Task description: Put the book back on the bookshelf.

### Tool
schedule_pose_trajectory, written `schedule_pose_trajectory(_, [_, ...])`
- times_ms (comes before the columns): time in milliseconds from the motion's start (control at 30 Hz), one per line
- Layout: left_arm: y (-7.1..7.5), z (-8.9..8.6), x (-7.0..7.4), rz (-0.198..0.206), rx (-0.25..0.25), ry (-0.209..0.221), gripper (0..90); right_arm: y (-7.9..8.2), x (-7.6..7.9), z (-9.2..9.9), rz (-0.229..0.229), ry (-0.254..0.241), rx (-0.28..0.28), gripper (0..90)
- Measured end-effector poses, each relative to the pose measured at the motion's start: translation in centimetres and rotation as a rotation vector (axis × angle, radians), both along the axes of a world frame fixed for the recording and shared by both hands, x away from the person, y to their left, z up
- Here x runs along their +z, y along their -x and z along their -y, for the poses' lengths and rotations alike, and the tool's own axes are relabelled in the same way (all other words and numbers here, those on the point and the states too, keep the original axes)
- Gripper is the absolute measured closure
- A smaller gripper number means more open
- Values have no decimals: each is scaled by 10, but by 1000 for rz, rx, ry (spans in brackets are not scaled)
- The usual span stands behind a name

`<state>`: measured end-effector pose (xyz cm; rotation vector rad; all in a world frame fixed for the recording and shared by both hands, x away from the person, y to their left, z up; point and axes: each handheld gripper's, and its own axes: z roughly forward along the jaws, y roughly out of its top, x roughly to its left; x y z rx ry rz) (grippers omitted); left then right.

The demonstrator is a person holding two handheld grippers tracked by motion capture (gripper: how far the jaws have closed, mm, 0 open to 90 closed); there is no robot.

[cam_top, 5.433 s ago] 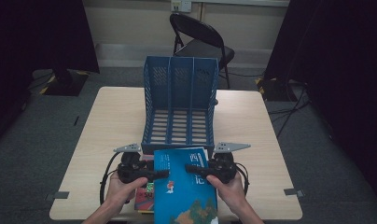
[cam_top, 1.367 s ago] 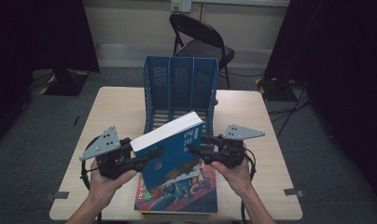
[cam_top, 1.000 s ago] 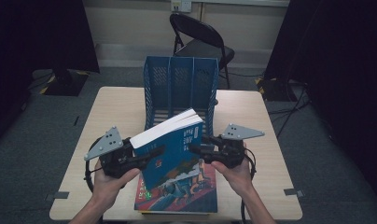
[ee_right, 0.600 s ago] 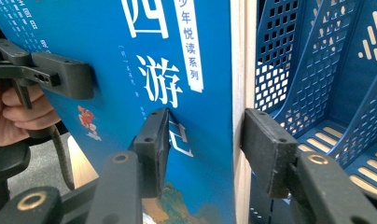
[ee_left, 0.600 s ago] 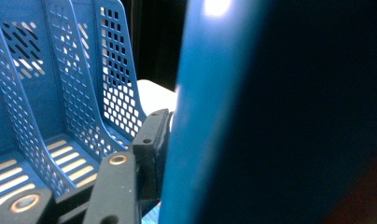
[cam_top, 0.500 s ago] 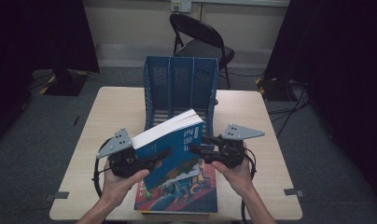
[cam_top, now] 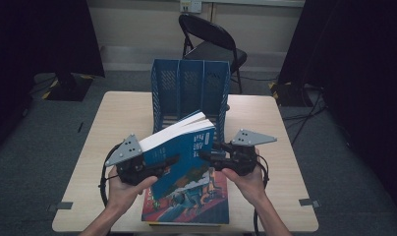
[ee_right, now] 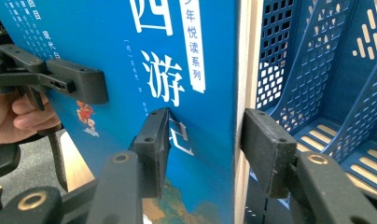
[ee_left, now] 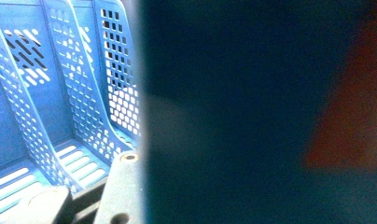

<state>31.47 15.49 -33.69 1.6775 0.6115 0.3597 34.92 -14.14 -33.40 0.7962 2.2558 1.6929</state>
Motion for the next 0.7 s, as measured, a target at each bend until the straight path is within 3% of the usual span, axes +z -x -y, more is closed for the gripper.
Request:
schedule_pose_trajectory(67, [0, 2, 2, 6, 16, -27, 587, 0, 0, -1, 1, 2, -6, 525])
schedule_pose_trajectory(267, [-6, -1, 3, -41, 32, -6, 599, -4, -4, -1, -13, -4, -15, 521])
schedule_pose_trajectory(433, [-11, -3, 4, -84, 96, -1, 606, -3, -8, 3, -34, 0, -11, 486])
schedule_pose_trajectory(567, [-13, -9, 4, -111, 105, 10, 610, 3, -10, 12, -42, 4, -11, 475])
schedule_pose_trajectory(700, [-9, -17, 7, -106, 106, -3, 611, 6, -17, 29, -68, 14, -41, 456])
